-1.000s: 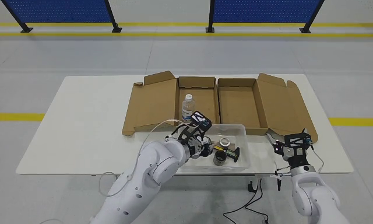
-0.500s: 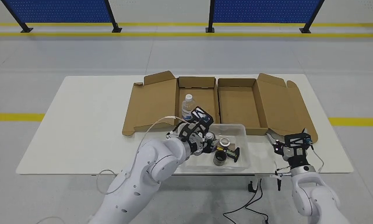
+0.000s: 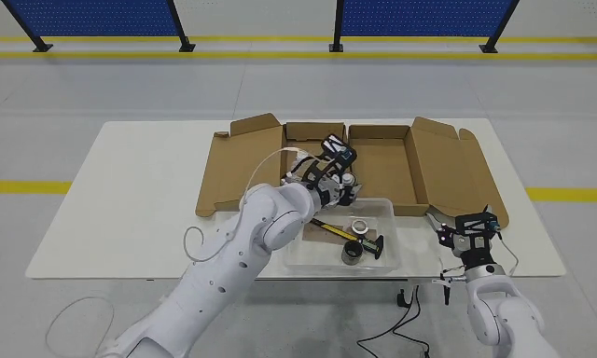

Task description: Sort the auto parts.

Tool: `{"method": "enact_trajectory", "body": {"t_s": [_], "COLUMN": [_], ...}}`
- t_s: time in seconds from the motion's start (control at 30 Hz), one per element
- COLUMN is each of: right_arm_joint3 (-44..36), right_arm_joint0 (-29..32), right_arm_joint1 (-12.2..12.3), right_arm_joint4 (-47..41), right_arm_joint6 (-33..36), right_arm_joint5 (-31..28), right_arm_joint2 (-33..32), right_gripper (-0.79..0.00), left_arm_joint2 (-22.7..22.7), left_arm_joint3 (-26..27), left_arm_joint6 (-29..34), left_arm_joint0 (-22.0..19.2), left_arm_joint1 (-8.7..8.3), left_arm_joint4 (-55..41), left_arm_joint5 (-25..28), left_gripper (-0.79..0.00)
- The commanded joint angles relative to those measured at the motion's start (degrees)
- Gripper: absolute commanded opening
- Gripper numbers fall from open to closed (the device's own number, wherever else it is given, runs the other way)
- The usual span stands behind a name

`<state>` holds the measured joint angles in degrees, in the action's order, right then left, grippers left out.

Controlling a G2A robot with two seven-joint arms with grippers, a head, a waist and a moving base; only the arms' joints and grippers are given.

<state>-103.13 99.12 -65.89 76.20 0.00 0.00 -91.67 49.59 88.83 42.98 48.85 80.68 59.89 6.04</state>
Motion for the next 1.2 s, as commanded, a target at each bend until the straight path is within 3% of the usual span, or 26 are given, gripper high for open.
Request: {"method": "enact_trajectory", "body": {"t_s": [0.0,0.57,0.8,1.17], "right_arm_joint3": [0.00,0.00,0.00,0.00], "right_arm_joint0": [0.00,0.00,0.00,0.00], "right_arm_joint1": [0.00,0.00,0.00,0.00], "right_arm_joint4": [0.00,0.00,0.00,0.00], "right_arm_joint6": [0.00,0.00,0.00,0.00], "right_arm_joint5": [0.00,0.00,0.00,0.00], "right_arm_joint2": [0.00,0.00,0.00,0.00], "right_gripper": [0.000,0.000,0.000,0.000], "left_arm_joint2": [-1.03,-8.69,-10.10,-12.82], "left_arm_joint3": [-2.78,-26.99,-35.65,-46.90], "left_arm_joint6": [-1.55,-12.38,-13.82,-15.13], "left_arm_joint0": [-2.07,-11.62,-14.59,-17.56], "left_arm_joint1": [0.61,6.03,8.54,12.19], "left_arm_joint4": [-0.01,-1.36,-4.22,-6.07], "left_arm_joint5": [-0.44,-2.59,-4.42,-2.95], "left_gripper": [-0.785,-0.785,-0.785,-0.785]}}
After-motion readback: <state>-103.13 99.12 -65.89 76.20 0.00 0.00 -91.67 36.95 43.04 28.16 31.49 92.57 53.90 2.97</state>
